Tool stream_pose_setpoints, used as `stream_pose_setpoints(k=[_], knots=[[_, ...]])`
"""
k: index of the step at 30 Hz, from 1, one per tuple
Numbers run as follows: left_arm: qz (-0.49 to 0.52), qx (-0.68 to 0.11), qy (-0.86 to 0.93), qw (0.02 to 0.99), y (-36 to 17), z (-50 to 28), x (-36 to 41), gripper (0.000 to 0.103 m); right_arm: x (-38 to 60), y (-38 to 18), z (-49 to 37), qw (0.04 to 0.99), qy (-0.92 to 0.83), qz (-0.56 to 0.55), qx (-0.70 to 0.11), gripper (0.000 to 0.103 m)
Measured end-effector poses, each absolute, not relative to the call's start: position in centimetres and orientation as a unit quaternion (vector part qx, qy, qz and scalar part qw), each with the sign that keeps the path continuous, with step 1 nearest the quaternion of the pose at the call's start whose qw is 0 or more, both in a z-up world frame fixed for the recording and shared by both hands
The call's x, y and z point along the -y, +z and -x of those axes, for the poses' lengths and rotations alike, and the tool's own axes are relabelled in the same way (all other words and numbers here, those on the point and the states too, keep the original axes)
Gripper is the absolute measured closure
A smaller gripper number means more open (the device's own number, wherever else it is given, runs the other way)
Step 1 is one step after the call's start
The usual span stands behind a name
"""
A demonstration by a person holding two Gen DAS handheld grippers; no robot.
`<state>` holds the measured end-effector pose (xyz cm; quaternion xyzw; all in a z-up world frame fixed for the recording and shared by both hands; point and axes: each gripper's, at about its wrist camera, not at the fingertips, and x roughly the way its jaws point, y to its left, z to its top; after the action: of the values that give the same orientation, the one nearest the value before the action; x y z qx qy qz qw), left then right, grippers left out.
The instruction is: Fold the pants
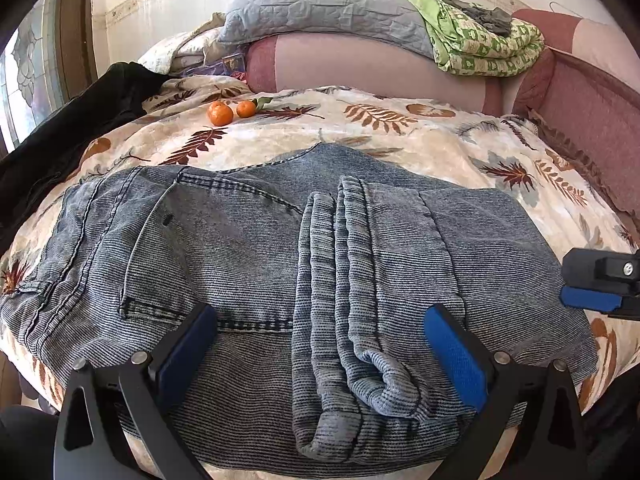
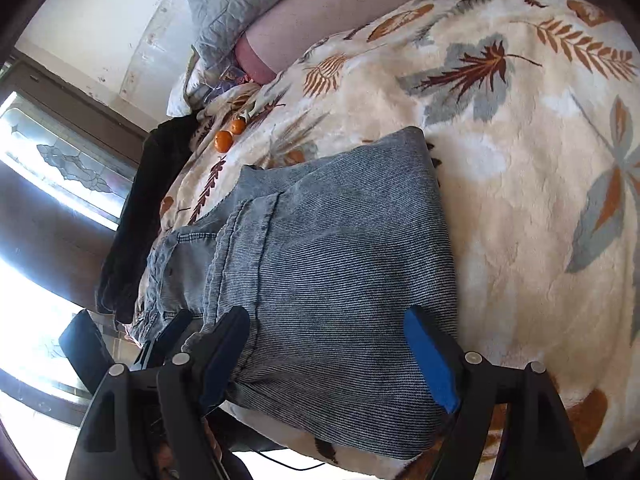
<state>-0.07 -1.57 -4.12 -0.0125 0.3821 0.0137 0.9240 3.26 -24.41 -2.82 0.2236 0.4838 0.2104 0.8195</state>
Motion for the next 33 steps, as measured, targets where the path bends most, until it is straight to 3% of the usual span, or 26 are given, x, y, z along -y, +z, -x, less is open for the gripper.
stream_pose_setpoints(k=[9, 19, 33], knots=[[0.013, -0.376, 0.009, 0.927, -3.9, 0.3, 1.3, 0.0, 23.9, -3.0, -3.0, 0.823, 0.213, -0.201, -0.488, 0.021], [0.08, -0.328, 0.017, 0.941, 0.7, 2.6, -2.5, 0.0, 24.9, -2.7, -2.7, 0.828, 0.205, -0.212, -0.478, 0.021], [0.176, -0.353, 0.036, 0.918, -1.0, 4.6, -7.2, 0.0, 23.7, -3.1, -2.9, 0.83, 0.194, -0.186, -0.488, 0.021]])
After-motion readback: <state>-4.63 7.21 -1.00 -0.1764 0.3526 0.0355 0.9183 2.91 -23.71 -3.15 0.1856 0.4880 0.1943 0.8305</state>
